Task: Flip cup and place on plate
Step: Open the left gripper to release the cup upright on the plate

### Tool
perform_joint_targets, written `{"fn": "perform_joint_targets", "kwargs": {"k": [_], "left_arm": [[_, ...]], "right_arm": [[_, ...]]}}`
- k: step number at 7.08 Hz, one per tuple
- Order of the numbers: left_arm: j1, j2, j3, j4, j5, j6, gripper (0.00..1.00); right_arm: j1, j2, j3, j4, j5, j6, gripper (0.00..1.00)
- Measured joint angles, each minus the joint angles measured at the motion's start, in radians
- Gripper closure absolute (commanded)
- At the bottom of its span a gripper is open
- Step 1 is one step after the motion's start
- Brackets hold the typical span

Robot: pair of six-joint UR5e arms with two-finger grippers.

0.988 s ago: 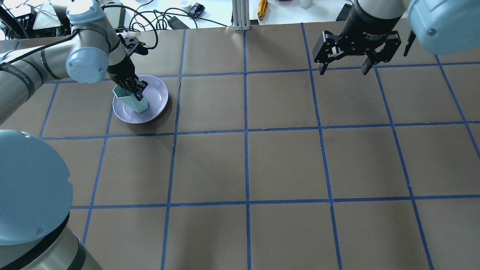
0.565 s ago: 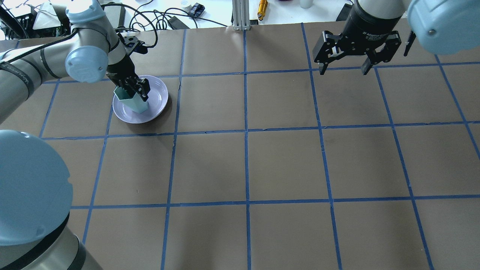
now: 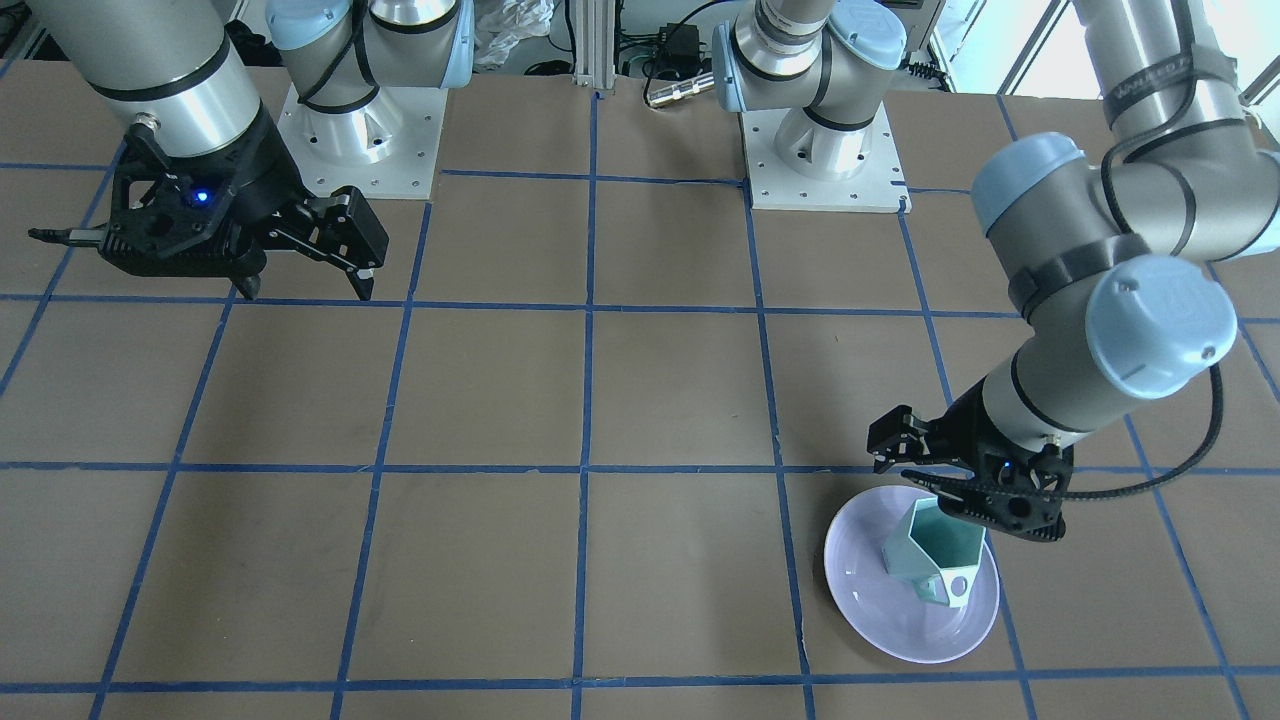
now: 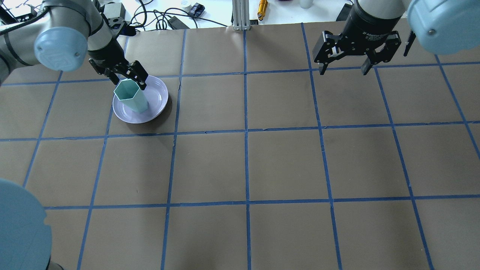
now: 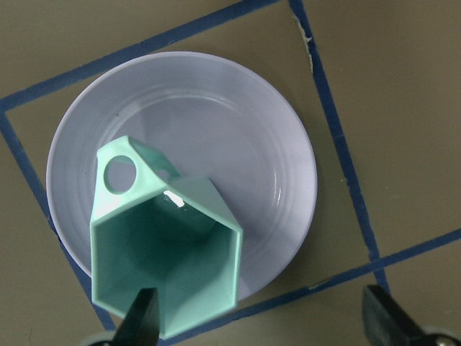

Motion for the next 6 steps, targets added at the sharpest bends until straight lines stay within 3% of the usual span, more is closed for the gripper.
{"fn": "perform_joint_targets", "kwargs": {"k": [3, 6], "left_arm": [[-0.055, 0.175, 0.000, -0.157, 0.009, -0.172, 0.00], [-0.116, 0.289, -0.012, -0.228, 0.011, -0.240, 0.00]], "right_arm": [[0.000, 0.000, 0.000, 0.000, 0.000, 0.000, 0.00], [0.000, 0.000, 0.000, 0.000, 0.000, 0.000, 0.00]]}}
